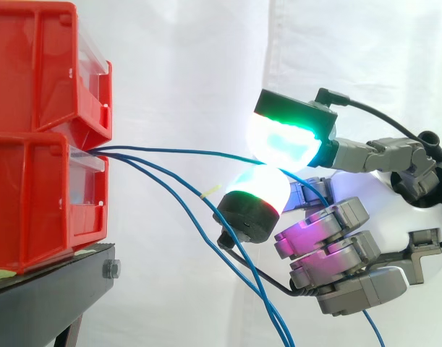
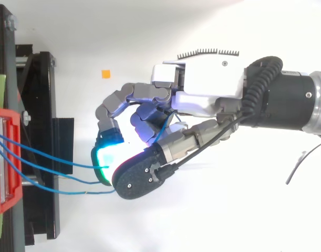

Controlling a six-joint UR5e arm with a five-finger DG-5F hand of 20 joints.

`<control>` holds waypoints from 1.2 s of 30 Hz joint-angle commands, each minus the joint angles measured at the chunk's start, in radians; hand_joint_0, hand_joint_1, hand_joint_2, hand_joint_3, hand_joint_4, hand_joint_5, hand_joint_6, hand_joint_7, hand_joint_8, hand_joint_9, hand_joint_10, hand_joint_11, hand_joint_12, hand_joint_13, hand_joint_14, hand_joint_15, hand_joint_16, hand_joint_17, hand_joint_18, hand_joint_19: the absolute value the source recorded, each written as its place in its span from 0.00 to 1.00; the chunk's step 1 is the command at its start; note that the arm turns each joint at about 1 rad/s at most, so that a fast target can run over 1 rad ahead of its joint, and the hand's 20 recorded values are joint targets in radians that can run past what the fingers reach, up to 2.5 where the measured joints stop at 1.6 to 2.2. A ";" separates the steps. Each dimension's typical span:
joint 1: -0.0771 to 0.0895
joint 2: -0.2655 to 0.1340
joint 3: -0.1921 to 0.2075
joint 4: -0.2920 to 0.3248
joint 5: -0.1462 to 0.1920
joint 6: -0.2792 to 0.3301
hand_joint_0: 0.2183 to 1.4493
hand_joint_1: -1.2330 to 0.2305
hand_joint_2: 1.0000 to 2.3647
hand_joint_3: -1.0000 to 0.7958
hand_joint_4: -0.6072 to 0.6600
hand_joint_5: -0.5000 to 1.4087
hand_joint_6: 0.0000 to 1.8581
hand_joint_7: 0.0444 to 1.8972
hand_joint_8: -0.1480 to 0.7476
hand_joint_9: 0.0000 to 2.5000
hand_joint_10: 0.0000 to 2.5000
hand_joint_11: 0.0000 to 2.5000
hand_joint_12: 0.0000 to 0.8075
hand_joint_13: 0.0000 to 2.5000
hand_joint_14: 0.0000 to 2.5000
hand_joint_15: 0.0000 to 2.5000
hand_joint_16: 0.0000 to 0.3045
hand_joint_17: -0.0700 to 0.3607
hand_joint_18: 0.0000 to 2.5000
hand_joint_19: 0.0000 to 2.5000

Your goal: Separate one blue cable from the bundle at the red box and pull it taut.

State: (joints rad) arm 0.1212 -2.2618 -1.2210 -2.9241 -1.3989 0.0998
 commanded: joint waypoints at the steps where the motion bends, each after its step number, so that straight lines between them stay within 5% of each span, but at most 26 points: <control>1: 0.000 -0.001 0.000 0.000 0.000 0.000 0.41 0.33 0.01 0.43 0.46 0.17 0.50 0.61 0.50 0.27 1.00 0.57 0.48 0.28 1.00 0.66 0.11 0.33 0.54 0.87; 36: 0.000 0.001 -0.002 0.000 0.000 0.000 0.41 0.33 0.01 0.43 0.46 0.17 0.50 0.60 0.49 0.27 1.00 0.57 0.48 0.29 1.00 0.67 0.11 0.33 0.54 0.87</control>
State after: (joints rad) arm 0.1213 -2.2619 -1.2213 -2.9246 -1.3987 0.0997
